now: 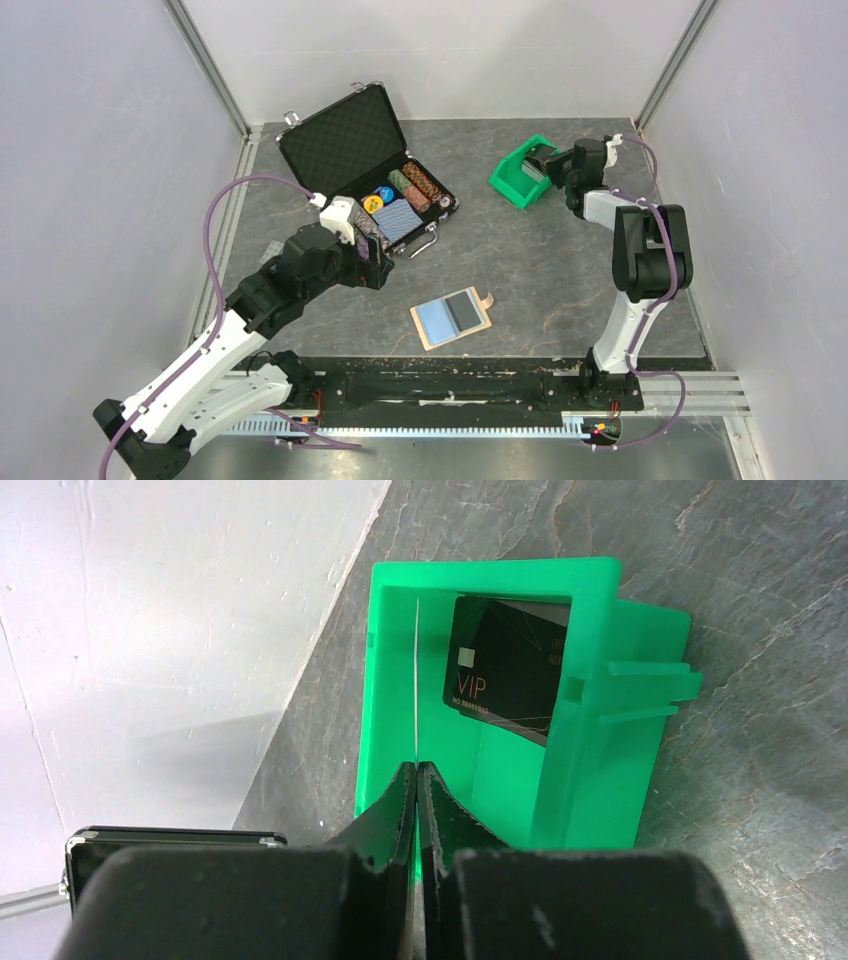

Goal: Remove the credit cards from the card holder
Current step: Place the credit card in the storage box, then remove the credit card from the card holder.

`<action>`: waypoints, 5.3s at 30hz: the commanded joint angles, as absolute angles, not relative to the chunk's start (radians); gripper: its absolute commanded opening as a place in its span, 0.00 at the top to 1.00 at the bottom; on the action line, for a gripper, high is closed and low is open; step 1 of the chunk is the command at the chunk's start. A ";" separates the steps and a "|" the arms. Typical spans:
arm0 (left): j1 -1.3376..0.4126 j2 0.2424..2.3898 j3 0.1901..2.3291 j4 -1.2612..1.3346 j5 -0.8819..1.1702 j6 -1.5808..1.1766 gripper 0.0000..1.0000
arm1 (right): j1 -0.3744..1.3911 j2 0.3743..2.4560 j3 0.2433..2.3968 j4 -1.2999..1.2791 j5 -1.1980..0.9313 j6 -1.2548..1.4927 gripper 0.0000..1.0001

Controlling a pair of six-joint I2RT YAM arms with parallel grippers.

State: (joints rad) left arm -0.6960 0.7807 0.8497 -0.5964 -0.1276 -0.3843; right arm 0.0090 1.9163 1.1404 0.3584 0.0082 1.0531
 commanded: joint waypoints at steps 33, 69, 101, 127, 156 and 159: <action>-0.695 0.776 0.852 -0.559 -0.143 -0.302 0.00 | 0.018 1.961 1.120 0.370 0.123 1.136 0.99; -0.694 0.807 0.849 -0.564 -0.060 -0.376 0.00 | 0.006 1.680 1.210 0.057 0.051 0.970 0.61; -0.696 1.155 0.589 -0.126 0.427 -0.705 0.33 | 0.497 1.035 0.376 0.122 -0.466 0.441 0.62; -0.722 1.397 0.466 0.085 0.475 -0.714 0.64 | 0.574 1.185 0.343 0.159 -0.402 0.462 0.66; -0.732 1.428 0.473 0.095 0.475 -0.718 0.69 | 0.586 1.203 0.382 0.120 -0.362 0.456 0.68; -0.732 1.427 0.474 0.095 0.477 -0.718 0.69 | 0.588 1.218 0.372 0.131 -0.375 0.459 0.68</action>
State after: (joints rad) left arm -0.7242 1.4155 0.4698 0.0704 0.4641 -0.6914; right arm 0.5808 1.2121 0.3439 0.1169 -0.3779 0.4622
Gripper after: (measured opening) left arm 0.308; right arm 0.321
